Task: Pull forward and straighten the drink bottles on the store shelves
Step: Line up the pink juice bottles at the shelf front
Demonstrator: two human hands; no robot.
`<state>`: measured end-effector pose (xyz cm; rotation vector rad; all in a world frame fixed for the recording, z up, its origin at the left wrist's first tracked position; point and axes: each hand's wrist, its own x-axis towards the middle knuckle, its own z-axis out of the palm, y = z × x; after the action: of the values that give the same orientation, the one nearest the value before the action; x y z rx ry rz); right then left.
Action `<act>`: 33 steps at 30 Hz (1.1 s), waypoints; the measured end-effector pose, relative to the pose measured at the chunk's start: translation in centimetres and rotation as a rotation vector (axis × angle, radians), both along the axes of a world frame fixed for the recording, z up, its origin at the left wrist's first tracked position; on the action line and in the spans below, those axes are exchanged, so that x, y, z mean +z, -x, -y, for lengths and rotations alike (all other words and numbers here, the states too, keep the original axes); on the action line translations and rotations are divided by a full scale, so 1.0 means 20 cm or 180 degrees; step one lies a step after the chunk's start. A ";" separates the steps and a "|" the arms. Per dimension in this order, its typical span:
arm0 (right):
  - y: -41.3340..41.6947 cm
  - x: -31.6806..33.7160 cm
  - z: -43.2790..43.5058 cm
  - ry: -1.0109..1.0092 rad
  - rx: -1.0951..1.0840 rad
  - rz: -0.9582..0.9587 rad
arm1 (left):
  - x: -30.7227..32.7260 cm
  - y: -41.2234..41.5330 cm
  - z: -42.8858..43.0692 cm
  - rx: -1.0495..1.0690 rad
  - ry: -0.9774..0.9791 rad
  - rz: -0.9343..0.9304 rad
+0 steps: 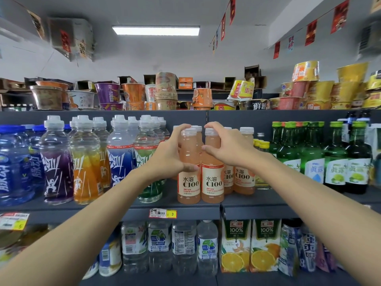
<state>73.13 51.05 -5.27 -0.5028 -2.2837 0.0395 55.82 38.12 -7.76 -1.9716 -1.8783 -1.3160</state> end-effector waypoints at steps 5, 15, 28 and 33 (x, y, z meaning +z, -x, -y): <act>-0.10 0.02 -0.02 -0.0051 -0.0014 0.0029 | 0.00 -0.06 -0.04 -0.0065 -0.0056 0.0024; -0.36 0.01 -0.14 0.0029 -0.0100 -0.0154 | -0.02 -0.27 -0.21 -0.0375 -0.0118 0.0017; -0.42 -0.22 -0.24 -0.0396 -0.0193 -0.1024 | -0.03 -0.40 -0.29 -0.0174 -0.0281 -0.0318; -0.36 -0.34 -0.22 -0.0453 -0.0267 -0.1429 | -0.04 -0.40 -0.29 -0.0183 -0.0199 -0.0316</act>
<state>80.33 55.54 -12.16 -0.4616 -1.8108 -0.0476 63.92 43.90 -8.57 -2.0341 -1.7278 -1.2504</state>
